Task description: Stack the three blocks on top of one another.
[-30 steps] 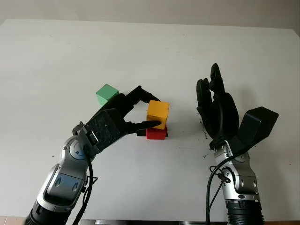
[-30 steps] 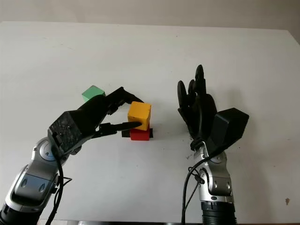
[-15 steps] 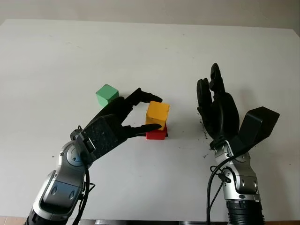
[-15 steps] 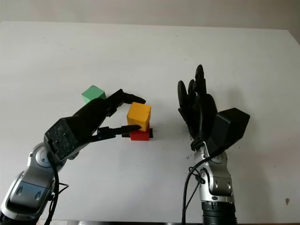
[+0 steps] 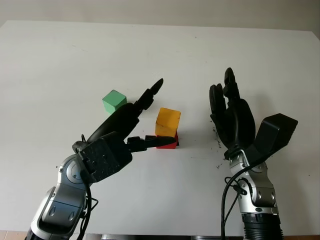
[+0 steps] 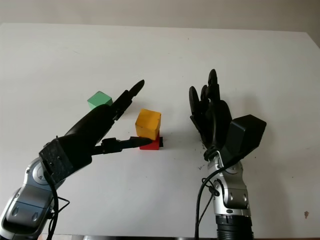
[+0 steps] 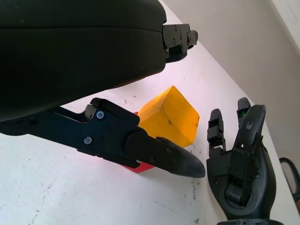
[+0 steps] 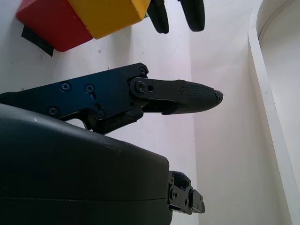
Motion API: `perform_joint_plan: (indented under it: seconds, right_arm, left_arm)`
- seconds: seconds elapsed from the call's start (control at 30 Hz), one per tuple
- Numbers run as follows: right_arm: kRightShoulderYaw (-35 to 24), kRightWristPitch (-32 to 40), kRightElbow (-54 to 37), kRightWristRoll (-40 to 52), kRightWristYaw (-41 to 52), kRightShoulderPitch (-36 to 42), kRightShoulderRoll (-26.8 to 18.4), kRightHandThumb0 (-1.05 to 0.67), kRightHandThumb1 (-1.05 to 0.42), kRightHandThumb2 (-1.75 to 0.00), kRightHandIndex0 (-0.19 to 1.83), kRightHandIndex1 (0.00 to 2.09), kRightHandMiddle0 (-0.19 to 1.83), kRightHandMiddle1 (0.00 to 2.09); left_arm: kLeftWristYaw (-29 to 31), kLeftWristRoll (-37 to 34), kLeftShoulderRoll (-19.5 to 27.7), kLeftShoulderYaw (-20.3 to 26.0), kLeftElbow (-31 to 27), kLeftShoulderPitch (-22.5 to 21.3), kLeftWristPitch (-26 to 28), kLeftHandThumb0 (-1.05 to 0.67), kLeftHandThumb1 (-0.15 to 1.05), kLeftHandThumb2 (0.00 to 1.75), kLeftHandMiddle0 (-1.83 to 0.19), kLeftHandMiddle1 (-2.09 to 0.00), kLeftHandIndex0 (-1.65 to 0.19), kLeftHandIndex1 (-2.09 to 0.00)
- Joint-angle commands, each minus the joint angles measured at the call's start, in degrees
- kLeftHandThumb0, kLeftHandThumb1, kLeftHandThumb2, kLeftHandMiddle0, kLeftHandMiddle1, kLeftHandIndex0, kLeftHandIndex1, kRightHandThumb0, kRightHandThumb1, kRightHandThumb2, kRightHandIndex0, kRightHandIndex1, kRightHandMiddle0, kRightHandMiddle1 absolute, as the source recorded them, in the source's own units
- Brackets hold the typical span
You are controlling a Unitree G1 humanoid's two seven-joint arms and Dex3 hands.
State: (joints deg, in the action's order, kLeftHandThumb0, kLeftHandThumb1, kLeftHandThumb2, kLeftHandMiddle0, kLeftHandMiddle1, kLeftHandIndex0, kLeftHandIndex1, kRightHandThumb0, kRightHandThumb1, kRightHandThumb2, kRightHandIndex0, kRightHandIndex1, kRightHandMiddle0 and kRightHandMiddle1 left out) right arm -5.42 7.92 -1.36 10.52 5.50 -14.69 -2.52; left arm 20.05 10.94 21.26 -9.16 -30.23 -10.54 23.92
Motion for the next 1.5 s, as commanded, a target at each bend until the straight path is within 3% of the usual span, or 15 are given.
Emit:
perform_joint_plan:
  seconds: [0.0,0.2,0.43,0.53,0.67,0.8,0.93,1.03,1.2,1.47]
  right_arm:
    - [-0.15,-0.39,-1.22,-0.03,0.20,0.29,-0.46,-0.60,-1.05,-0.44,-0.19,0.00,-0.19,0.00]
    - [-0.32,0.07,-1.36,0.49,0.23,0.32,-0.32,-0.61,-1.05,-0.43,-0.19,0.00,-0.19,0.00]
    - [-0.50,-0.20,-0.83,1.04,0.39,-0.03,-0.37,-0.60,-1.05,-0.44,-0.19,0.00,-0.19,0.00]
    - [-0.70,-0.23,-0.80,1.38,0.51,-0.29,-0.30,-0.59,-1.05,-0.46,-0.19,0.00,-0.19,0.00]
    - [-0.95,0.49,-1.14,1.55,0.43,-0.52,-0.51,-0.60,-1.05,-0.47,-0.19,0.00,-0.19,0.00]
    - [-1.24,1.21,-1.85,1.55,0.36,-0.35,-0.62,-0.60,-1.05,-0.47,-0.19,0.00,-0.19,0.00]
    - [-1.38,1.46,-2.35,1.18,0.29,-0.01,-0.92,-0.60,-1.05,-0.46,-0.19,0.00,-0.19,0.00]
    - [-1.56,1.05,-2.33,1.39,0.63,0.16,-1.02,-0.60,-1.05,-0.46,-0.19,0.00,-0.19,0.00]
    - [-1.28,1.76,-2.83,0.78,0.02,0.38,-0.87,-0.61,-1.05,-0.45,-0.19,0.00,-0.19,0.00]
    - [-1.15,2.12,-3.05,1.17,-0.01,0.65,-0.60,-0.60,-1.05,-0.45,-0.19,0.00,-0.19,0.00]
  left_arm:
    - [-0.22,-0.58,-0.02,1.28,-1.16,1.24,-1.24,-0.70,0.96,0.05,0.19,0.00,0.19,0.00]
    - [-3.72,-0.61,-0.53,6.83,-4.92,2.20,-2.13,-0.67,0.97,0.05,0.19,-0.01,0.19,0.00]
    - [-7.25,-4.87,0.67,18.97,-3.64,-2.37,-7.15,-0.66,1.04,0.13,0.07,-0.08,0.13,-0.05]
    - [-6.08,-5.82,5.47,23.15,0.70,-8.53,-6.88,-0.66,1.05,0.21,0.02,-0.08,0.09,-0.07]
    - [-0.86,-6.97,15.04,25.16,10.36,-17.62,-6.79,-0.60,1.03,0.09,-0.08,-0.08,-0.15,-0.12]
    - [8.98,-4.74,26.84,20.43,25.68,-28.51,-12.44,-0.62,0.91,0.04,-0.28,-0.08,-0.40,-0.14]
    - [16.06,-0.54,31.73,12.89,38.30,-38.10,-21.57,-0.66,0.79,0.03,-0.35,-0.07,-0.52,-0.11]
    - [18.82,3.42,32.70,7.96,44.78,-43.62,-28.50,-0.67,0.74,0.03,-0.34,-0.06,-0.55,-0.09]
    - [19.42,10.42,32.20,1.78,50.75,-49.22,-38.24,-0.60,0.70,0.04,-0.35,-0.06,-0.56,-0.07]
    - [14.82,19.19,29.82,-3.64,55.20,-50.84,-48.02,-0.68,0.69,0.05,-0.38,-0.05,-0.51,-0.04]
